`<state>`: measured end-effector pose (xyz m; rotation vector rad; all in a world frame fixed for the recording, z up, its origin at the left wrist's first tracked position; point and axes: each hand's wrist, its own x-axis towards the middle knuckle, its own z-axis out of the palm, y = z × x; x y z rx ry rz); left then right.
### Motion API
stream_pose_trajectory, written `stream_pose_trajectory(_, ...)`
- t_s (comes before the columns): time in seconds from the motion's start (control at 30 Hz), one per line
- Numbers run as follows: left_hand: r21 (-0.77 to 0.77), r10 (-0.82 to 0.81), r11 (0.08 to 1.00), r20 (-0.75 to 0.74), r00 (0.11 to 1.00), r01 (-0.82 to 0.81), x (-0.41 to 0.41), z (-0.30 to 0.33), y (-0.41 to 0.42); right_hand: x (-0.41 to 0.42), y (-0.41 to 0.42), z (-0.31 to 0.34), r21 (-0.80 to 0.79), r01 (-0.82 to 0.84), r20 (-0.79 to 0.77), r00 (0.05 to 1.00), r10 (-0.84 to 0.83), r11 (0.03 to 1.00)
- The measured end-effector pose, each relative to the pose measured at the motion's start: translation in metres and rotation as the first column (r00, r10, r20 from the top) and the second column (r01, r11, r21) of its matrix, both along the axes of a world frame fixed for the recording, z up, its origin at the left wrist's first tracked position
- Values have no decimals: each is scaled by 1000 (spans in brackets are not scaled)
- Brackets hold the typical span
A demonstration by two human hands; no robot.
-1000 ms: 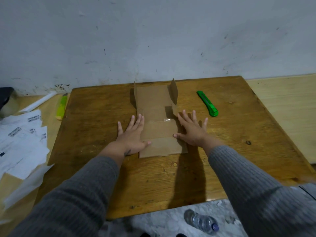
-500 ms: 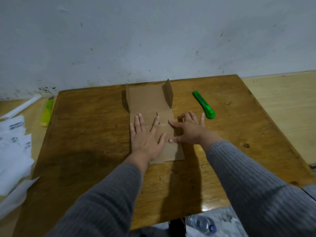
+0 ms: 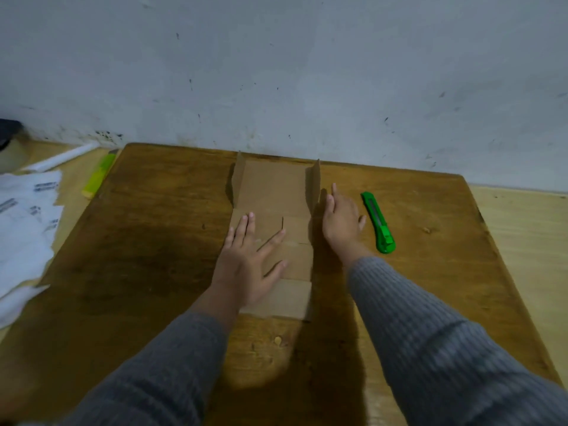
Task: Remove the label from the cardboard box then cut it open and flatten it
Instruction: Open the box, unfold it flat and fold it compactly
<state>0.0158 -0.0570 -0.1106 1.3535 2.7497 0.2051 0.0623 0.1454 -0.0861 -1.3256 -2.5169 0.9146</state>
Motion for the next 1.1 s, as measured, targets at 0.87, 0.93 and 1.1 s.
stream_pose_trajectory(0.87, -243, -190, 949, 65, 980, 200, -32, 23, 3, -61, 51, 22, -6, -171, 166, 972, 169, 985)
stream_pose_trajectory(0.93, -267, -264, 924, 69, 962, 273, -45, 23, 5, -50, 47, 29, -117, -92, -23, 996, 90, 989)
stream_pose_trajectory(1.1, -244, -442, 872, -18, 897, 425, -70, 16, 5, -28, 46, 42, -223, -97, -274, 961, 33, 970)
